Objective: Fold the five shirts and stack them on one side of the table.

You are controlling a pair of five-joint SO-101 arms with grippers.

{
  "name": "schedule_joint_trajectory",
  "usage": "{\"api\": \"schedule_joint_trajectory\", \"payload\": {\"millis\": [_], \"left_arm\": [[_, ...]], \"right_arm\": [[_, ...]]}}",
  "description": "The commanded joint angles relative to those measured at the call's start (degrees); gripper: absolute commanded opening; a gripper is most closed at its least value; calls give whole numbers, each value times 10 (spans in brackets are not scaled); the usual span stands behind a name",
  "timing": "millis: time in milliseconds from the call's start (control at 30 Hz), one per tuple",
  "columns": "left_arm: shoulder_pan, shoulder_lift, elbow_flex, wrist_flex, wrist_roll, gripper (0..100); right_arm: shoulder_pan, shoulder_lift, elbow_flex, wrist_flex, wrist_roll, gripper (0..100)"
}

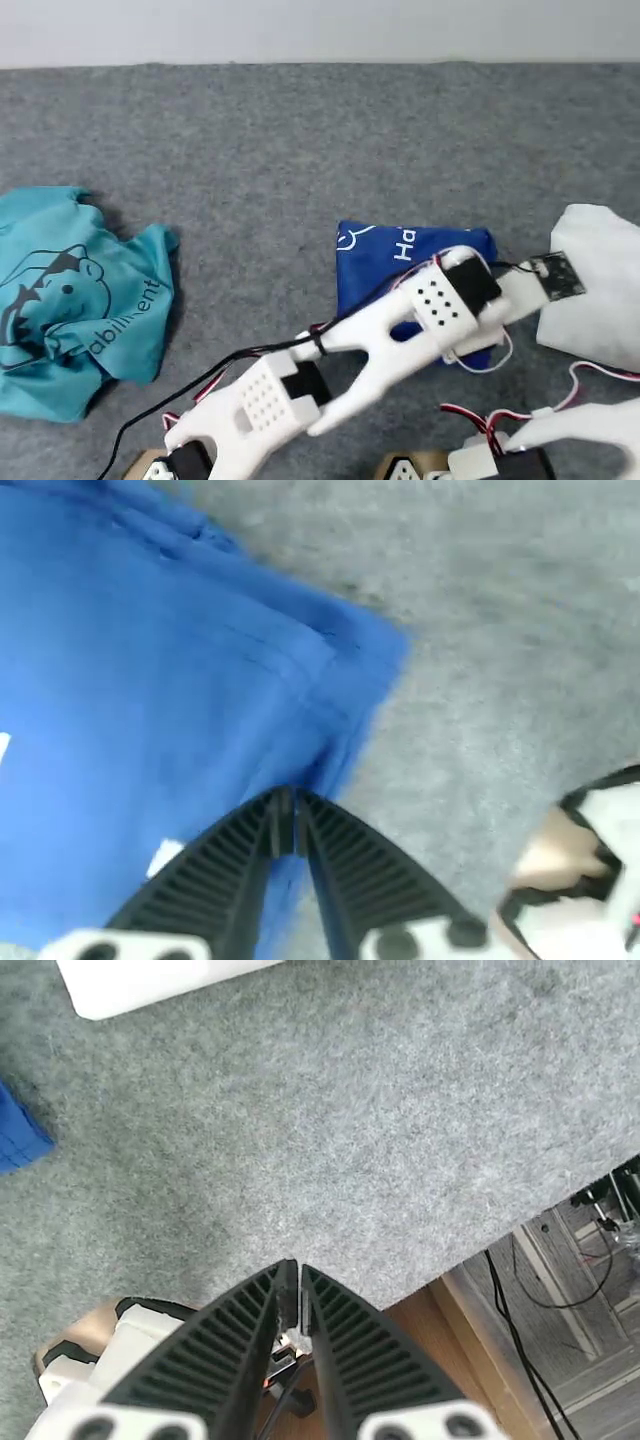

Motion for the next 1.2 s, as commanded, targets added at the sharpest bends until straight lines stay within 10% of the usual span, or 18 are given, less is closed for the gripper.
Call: {"api": "schedule_joint_trajectory", "payload": {"millis": [0,333,867,1167], "left_arm": [[-9,-69,0,15,-4,14],[-156,-118,46,15,-7,15],[-52,-122,283,15,-26,15],[-145,-207,230,15,-36,15]], "right_arm": [[-5,-19,-3,15,4,11],[-5,-19,-3,14,4,11],[-11,-20,-3,18,4,11],[-41,-20,-4,20,3,9]]}}
